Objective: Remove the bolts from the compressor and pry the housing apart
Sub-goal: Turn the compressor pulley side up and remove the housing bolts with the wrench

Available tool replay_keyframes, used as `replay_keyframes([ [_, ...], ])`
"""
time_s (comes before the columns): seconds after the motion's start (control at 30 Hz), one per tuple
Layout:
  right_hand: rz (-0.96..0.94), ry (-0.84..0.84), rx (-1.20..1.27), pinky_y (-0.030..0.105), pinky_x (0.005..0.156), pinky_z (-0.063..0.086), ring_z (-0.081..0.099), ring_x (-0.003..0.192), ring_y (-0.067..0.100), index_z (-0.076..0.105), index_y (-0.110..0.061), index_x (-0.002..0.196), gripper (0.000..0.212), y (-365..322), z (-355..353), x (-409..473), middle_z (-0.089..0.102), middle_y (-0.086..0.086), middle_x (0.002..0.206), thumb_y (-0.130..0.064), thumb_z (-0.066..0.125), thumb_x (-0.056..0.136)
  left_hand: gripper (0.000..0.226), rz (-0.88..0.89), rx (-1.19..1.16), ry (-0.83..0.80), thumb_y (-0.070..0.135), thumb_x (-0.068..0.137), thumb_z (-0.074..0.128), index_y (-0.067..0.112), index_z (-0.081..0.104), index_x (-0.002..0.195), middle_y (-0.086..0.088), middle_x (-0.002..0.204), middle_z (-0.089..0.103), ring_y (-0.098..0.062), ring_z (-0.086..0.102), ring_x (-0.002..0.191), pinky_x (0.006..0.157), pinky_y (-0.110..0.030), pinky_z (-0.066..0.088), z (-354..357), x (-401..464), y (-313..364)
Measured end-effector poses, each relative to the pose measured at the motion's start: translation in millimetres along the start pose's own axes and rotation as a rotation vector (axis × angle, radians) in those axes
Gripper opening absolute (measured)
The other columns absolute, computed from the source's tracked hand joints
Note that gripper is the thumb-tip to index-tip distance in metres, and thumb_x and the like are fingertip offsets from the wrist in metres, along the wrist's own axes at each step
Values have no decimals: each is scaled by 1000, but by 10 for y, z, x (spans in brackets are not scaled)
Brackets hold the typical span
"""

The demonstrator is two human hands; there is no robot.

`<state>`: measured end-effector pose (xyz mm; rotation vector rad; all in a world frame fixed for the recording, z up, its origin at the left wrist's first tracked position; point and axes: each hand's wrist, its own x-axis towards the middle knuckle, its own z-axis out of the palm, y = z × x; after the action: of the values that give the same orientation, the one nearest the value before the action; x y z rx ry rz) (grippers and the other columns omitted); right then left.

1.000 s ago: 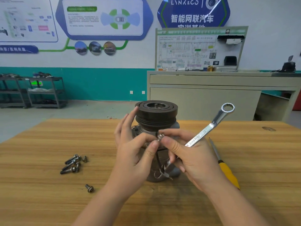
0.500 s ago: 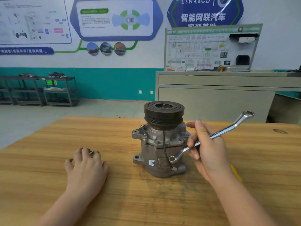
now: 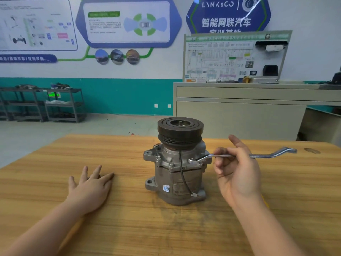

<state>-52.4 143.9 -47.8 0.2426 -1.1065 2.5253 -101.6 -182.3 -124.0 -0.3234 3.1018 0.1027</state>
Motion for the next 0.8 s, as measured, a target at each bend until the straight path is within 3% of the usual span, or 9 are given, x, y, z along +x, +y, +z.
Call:
replay_keyframes([
  [0.13,-57,-40,-38,21,40,44,57,44,16,48,-18,115,27,29,53,-69,67,12,62,1,39,97,47,-12,-103,-7,48,103,18,44,22,150,6,164,5,-28,3,150,117,-55,11,10,32,-28],
  [0.2,-90,-70,-80,21,43,49,62,48,17,49,-16,109,18,43,105,-127,69,12,66,-2,42,98,49,-20,-106,33,54,101,20,45,23,149,5,164,6,-27,2,150,116,-57,6,-20,-27,17],
  [0.27,-154,-108,-147,22,49,53,67,54,21,50,-12,99,3,67,153,-207,71,14,73,-12,48,97,51,7,-147,201,58,98,22,44,31,147,3,163,12,-24,-2,150,115,-57,-2,-74,-108,110],
  [0.3,-210,-125,-202,23,51,54,69,58,23,50,-10,96,9,87,169,-251,72,14,77,-19,51,93,50,57,-259,329,56,98,25,39,39,143,3,160,22,-22,5,150,116,-56,0,-125,-157,191],
  [0.37,-341,-177,-336,24,55,56,72,64,25,51,-10,91,18,131,205,-346,72,12,83,-29,52,90,40,226,-704,475,46,101,30,33,54,129,8,141,49,-17,32,141,115,-43,25,-294,-246,429],
  [0.43,-471,-238,-444,22,57,57,73,67,19,51,-12,87,20,189,251,-435,72,5,86,-31,51,95,28,364,-1140,331,36,104,31,37,56,117,20,120,58,-8,49,125,103,-27,39,-485,-289,745],
  [0.53,-633,-305,-515,21,56,57,72,65,13,53,-21,87,20,246,281,-517,69,1,83,-39,53,94,29,449,-1284,161,20,104,34,30,59,115,14,116,64,2,57,112,98,-22,45,-622,-240,1145],
  [0.67,-672,-243,-555,21,51,55,70,58,11,51,-41,89,11,206,250,-472,70,-3,81,-51,49,93,34,333,-1523,59,5,98,36,13,69,101,-13,106,71,-28,64,107,99,-44,48,-567,-160,1322],
  [0.8,-611,-94,-500,24,44,52,67,49,18,44,-50,85,7,217,190,-390,71,2,81,-47,47,91,40,297,-1639,27,1,95,32,10,68,110,-14,108,72,-31,63,111,99,-44,47,-553,-219,1292],
])
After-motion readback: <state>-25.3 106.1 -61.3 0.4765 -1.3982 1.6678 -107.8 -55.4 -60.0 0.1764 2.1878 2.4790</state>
